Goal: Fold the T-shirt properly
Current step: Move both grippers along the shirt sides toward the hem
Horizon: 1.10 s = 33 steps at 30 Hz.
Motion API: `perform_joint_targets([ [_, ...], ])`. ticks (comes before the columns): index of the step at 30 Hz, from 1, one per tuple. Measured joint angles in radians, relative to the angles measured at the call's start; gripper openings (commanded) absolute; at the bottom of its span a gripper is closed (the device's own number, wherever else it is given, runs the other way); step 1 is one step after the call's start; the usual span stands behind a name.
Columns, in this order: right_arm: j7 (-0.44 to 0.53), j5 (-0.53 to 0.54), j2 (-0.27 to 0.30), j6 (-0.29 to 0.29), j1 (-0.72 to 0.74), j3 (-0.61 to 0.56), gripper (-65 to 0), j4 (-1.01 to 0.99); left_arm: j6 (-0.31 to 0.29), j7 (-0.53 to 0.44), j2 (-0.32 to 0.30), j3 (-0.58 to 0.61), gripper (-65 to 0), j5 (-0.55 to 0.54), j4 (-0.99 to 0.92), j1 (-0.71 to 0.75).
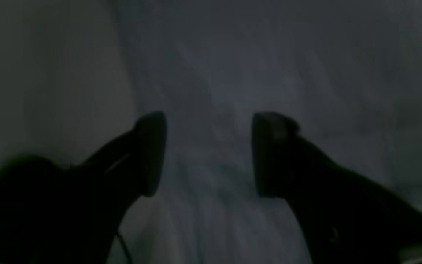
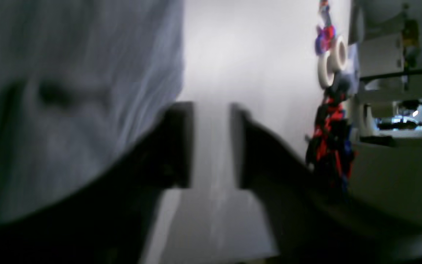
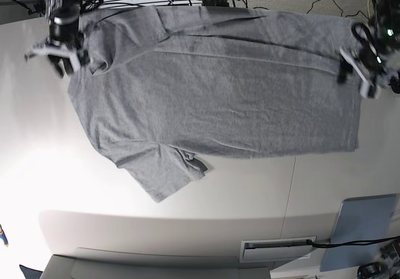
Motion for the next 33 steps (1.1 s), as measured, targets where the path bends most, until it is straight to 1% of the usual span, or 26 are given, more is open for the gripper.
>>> perform_joint_targets([
  [1,0.0,0.017,0.001,0.001,0.021,0.0,-38.3,0.0,-0.007,0.001,0.0,0.001,-27.4,-0.01,-0.017,-0.04],
  [3,-0.002,0.028,0.0,0.001,0.056,0.0,-38.3,0.0,-0.017,0.006,0.004,0.002,-27.4,-0.035,-0.074,-0.129],
  [5,-0.003,0.03,0.0,-0.017,0.093,0.0,-38.3,0.0,-0.021,0.038,0.009,0.001,-27.4,-0.042,-0.156,-0.217],
  [7,0.001,0.04,-0.001,-0.042,0.125,0.0,-38.3,0.0,-0.036,0.048,0.011,0.001,-27.4,-0.066,-0.241,-0.3],
  [9,0.001,0.101,-0.003,-0.07,0.142,0.0,-38.3,0.0,-0.067,0.063,0.012,0.002,-27.5,-0.093,-0.327,-0.382],
  [10,-0.004,0.135,-0.004,-0.076,0.146,0.0,-38.4,0.0,-0.066,0.068,0.014,0.003,-27.5,-0.103,-0.37,-0.42],
  [13,-0.018,0.198,-0.004,-0.064,0.153,0.0,-38.4,0.0,-0.071,0.079,0.016,0.002,-27.5,-0.103,-0.513,-0.523],
  [15,-0.019,0.21,-0.007,-0.025,0.153,0.0,-38.4,0.0,-0.119,0.084,0.013,0.001,-27.7,-0.097,-0.608,-0.58],
  [16,-0.02,0.219,-0.006,-0.016,0.151,-0.001,-38.4,0.0,-0.137,0.085,0.013,0.0,-27.7,-0.1,-0.649,-0.605],
  [17,-0.023,0.221,-0.007,-0.015,0.151,-0.001,-38.4,0.0,-0.139,0.084,0.013,0.002,-27.7,-0.102,-0.688,-0.629],
  [19,-0.03,0.228,-0.006,-0.016,0.153,-0.001,-38.4,0.0,-0.129,0.079,0.015,0.025,-28.9,-0.103,-0.756,-0.677],
  [21,-0.029,0.229,-0.006,-0.016,0.153,-0.001,-38.4,0.0,-0.116,0.073,0.016,0.084,-29.2,-0.097,-0.815,-0.721],
  [22,-0.031,0.229,-0.007,-0.016,0.153,-0.001,-38.4,0.0,-0.109,0.061,0.02,0.123,-29.2,-0.07,-0.841,-0.741],
  [23,-0.031,0.229,-0.007,-0.016,0.153,-0.001,-38.4,0.0,-0.082,0.044,0.026,0.162,-29.2,-0.042,-0.865,-0.759],
  [25,-0.038,0.229,-0.006,-0.016,0.153,-0.001,-38.4,0.0,0.003,0.004,0.036,0.237,-29.2,0.009,-0.912,-0.793],
  [26,-0.042,0.229,-0.006,-0.018,0.153,-0.001,-38.4,0.0,0.042,-0.011,0.037,0.266,-29.2,0.012,-0.937,-0.811],
  [30,-0.044,0.233,-0.006,-0.018,0.153,-0.001,-38.3,0.0,0.053,-0.037,0.027,0.337,-29.2,0.01,-1.043,-0.891],
  [33,-0.045,0.243,-0.007,-0.008,0.153,-0.002,-38.4,-0.001,0.061,-0.056,0.029,0.351,-29.2,0.013,-1.135,-0.938],
])
